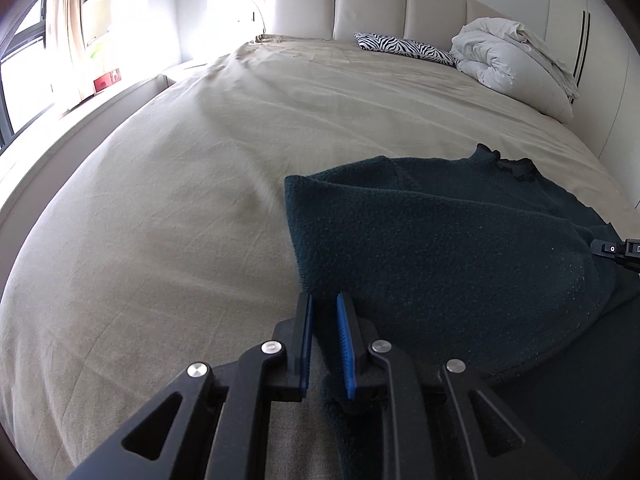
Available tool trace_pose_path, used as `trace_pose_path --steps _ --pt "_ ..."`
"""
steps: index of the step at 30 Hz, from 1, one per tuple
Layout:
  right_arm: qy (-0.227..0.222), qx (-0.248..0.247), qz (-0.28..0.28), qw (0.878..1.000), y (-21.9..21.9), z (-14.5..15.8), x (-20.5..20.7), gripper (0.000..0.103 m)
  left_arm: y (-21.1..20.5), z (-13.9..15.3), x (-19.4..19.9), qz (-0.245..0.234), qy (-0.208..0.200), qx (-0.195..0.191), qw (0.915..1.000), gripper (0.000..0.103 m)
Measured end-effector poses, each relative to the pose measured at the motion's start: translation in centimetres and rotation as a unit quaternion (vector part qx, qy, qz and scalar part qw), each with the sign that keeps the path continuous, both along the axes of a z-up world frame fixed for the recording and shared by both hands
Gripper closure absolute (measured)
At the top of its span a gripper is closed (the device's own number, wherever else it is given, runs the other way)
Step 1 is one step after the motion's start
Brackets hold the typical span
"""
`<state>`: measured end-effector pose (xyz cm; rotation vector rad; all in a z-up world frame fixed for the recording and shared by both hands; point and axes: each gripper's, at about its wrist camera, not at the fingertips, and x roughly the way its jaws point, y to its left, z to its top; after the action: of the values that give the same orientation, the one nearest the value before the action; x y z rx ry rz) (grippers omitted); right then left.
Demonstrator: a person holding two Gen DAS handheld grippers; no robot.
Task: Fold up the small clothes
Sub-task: 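Fold the held side edge toward the sweater center with the left gripper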
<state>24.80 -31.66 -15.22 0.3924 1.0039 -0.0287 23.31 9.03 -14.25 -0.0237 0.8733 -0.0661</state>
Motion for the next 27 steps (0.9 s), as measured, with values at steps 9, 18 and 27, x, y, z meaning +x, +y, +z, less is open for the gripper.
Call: trace_pose_path --steps 9,18,27 --pt "-0.053 0.058 0.014 0.997 1.8 4.8 -3.2 0.093 0.1 -0.1 0.0 0.0 -0.001 -0.007 1.0 0.086" --pt "-0.027 0.146 -0.007 0.989 0.3 -1.6 -4.1 0.099 0.1 -0.2 -0.1 -0.005 -0.007 0.004 1.0 0.085" --pt "-0.034 0.097 -0.091 0.991 -2.6 0.4 -9.4 0.092 1.5 1.1 -1.2 0.011 -0.005 -0.022 0.9997 0.065"
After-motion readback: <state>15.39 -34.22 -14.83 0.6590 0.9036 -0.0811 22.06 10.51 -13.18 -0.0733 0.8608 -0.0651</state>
